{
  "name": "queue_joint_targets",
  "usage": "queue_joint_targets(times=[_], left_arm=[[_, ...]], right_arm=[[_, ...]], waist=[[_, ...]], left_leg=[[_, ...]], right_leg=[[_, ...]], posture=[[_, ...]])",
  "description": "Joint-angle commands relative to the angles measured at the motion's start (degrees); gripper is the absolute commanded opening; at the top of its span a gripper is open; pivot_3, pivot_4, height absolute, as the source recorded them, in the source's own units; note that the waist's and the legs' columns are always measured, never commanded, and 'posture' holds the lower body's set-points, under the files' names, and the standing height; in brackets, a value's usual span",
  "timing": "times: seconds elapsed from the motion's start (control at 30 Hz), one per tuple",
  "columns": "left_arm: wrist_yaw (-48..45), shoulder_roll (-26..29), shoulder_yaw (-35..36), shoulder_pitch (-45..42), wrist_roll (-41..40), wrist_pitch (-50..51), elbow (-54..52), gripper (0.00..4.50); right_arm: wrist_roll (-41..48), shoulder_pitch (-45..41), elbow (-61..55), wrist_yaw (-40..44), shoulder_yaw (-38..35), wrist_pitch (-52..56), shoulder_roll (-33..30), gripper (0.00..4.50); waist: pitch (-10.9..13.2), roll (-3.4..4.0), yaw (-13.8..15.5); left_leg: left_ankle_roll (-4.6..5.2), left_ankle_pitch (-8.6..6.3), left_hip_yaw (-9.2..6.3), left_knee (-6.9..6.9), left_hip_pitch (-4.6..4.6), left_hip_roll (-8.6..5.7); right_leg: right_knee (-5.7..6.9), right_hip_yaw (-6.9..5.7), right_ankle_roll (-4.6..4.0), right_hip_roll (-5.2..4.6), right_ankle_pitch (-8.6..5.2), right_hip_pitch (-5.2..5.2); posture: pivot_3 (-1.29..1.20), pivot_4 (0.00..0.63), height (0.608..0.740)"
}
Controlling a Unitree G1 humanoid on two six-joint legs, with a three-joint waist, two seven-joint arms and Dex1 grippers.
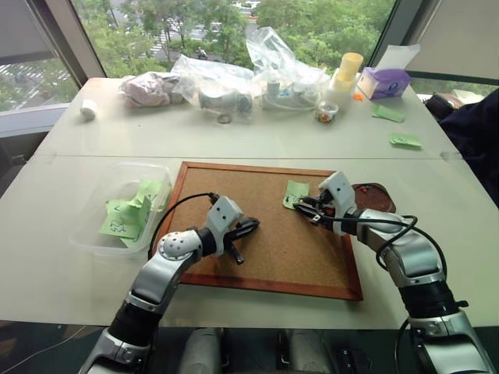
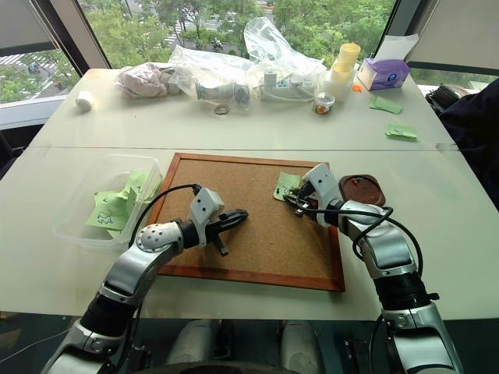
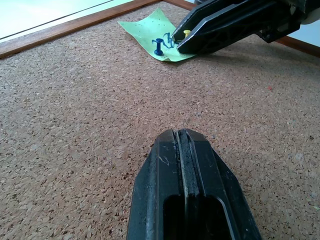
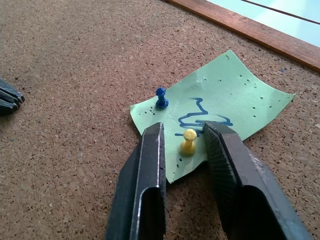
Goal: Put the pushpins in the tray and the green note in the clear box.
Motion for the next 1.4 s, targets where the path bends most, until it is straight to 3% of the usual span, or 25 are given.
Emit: queue_joint_targets(times=[0.03, 0.17, 0.3, 0.63, 1.1, 1.2, 1.3, 1.4], left_arm=[[0.0, 0.5, -0.8, 1.3, 0.5, 1.0, -0.4, 0.00], [-0.1, 0.5, -0.8, 1.3, 0.3, 1.4, -0.5, 0.00], [-0.5, 0.6, -1.0, 1.2, 0.1, 2.1, -0.4, 0.00], [-1.2, 0.4, -1.3, 0.7, 0.0, 2.4, 0.0, 0.00], [-1.7, 0.2, -1.4, 0.3, 0.4, 1.5, 0.8, 0.00], [-1.6, 0.3, -1.2, 0.4, 0.4, 1.5, 0.7, 0.00], [-1.6, 0.3, -1.2, 0.5, 0.4, 1.5, 0.7, 0.00], [-1.6, 0.3, -1.2, 0.5, 0.4, 1.6, 0.6, 0.00]], right_arm=[[0.1, 0.4, -0.7, 0.4, -0.6, -0.1, 0.1, 0.05], [1.3, 0.2, -3.2, -0.6, -3.6, 1.3, -0.5, 0.05], [6.3, -0.7, -5.3, -3.2, -11.6, 5.5, -0.8, 0.05], [9.7, 0.1, -0.8, -5.9, -25.2, 8.9, -6.9, 0.05], [4.4, 5.3, 10.3, -4.2, -22.9, 2.8, -9.1, 0.05], [4.6, 5.1, 10.3, -4.3, -23.4, 2.6, -9.0, 0.95], [5.2, 4.9, 9.4, -4.2, -23.9, 2.6, -9.4, 2.47], [6.4, 4.7, 7.7, -3.8, -24.3, 3.2, -9.6, 2.47]], waist=[[0.0, 0.00, 0.0], [0.0, 0.00, 0.1], [0.0, 0.00, 0.2], [0.0, 0.01, 0.1], [0.0, 0.02, 0.1], [0.0, 0.02, 0.2], [0.0, 0.03, 0.2], [0.0, 0.03, 0.1]], left_leg=[[0.00, 0.00, 0.00, 0.00, 0.00, 0.00], [0.00, 0.00, 0.01, 0.00, 0.00, 0.00], [0.00, 0.00, -0.01, 0.00, -0.04, 0.02], [0.01, 0.00, 0.00, 0.00, 0.00, -0.01], [0.01, 0.00, 0.02, 0.01, 0.04, -0.01], [0.01, 0.00, 0.01, 0.01, 0.06, -0.01], [0.01, 0.00, 0.01, 0.01, 0.06, -0.01], [0.01, 0.00, 0.01, 0.01, 0.06, 0.00]], right_leg=[[0.00, 0.00, 0.00, 0.00, 0.00, 0.00], [0.00, 0.00, 0.00, 0.00, 0.00, 0.00], [0.00, 0.00, 0.00, -0.02, 0.00, -0.02], [0.01, 0.00, 0.00, -0.03, 0.00, 0.00], [0.00, 0.01, 0.00, -0.04, 0.00, 0.06], [0.00, 0.01, 0.00, -0.04, 0.00, 0.08], [0.00, 0.01, 0.00, -0.04, 0.00, 0.08], [0.00, 0.01, 0.00, -0.04, 0.00, 0.08]], posture=[[0.00, 0.150, 0.740], [0.00, 0.150, 0.740], [0.00, 0.150, 0.740], [0.00, 0.150, 0.740], [0.00, 0.150, 0.740], [0.00, 0.150, 0.740], [0.00, 0.150, 0.740], [0.00, 0.150, 0.740]])
